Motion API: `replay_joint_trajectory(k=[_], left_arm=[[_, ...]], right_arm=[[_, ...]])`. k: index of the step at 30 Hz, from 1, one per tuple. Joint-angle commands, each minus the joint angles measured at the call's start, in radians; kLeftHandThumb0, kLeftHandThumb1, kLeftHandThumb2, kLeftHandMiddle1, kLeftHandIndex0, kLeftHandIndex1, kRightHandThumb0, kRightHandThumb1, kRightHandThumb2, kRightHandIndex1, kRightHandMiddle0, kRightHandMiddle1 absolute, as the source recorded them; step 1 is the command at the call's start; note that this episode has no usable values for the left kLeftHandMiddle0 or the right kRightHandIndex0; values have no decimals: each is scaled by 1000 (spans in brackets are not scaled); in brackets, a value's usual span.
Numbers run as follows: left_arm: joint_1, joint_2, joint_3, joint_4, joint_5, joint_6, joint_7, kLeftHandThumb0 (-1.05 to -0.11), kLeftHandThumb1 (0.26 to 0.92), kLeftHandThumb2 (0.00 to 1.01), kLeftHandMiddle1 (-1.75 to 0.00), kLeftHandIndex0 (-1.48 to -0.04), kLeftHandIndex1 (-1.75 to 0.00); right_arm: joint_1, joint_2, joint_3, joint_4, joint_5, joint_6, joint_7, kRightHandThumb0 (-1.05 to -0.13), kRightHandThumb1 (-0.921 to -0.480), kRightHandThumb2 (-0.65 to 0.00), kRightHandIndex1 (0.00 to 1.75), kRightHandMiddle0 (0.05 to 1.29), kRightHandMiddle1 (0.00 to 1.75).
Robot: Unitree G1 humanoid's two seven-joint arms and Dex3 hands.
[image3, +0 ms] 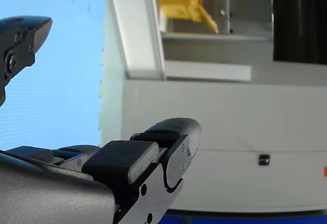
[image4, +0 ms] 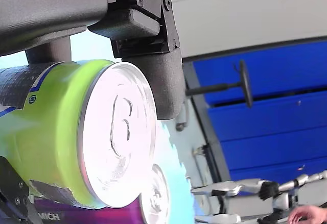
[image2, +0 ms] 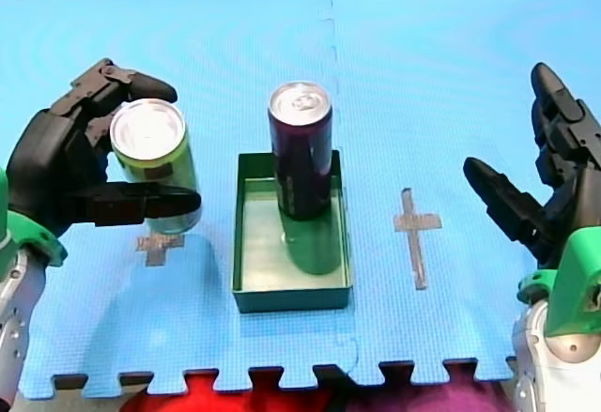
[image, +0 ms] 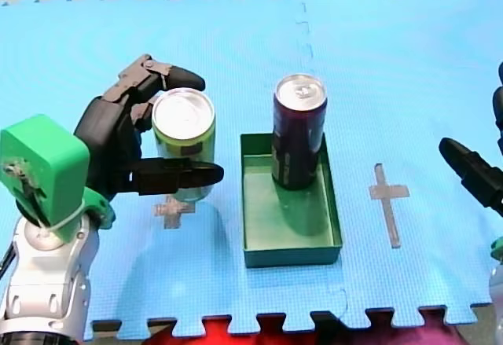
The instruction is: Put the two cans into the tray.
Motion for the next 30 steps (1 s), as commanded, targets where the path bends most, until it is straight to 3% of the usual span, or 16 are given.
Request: replay_joint_trajectory(k=[1,22,30], left_arm=[[2,0,3,-20,-14,3,2,-245,685,141,-1746,-544,-1746],[20,-27,-32,-146,-23,19,21,-263,656,186,-1746,-555,-1746],[21,-29,-38,-157,-32,16,10,-261,642,211,-1746,-558,-1746]], right_arm=[[-1,-7,-3,3,-2,-3,-2,-242,-726,-1,0,617,0],[-5,-11,-4,6,0,10,-3,-230,-727,0,2,612,0],[-6,-13,-4,10,-3,10,-6,-230,-728,0,0,612,0]])
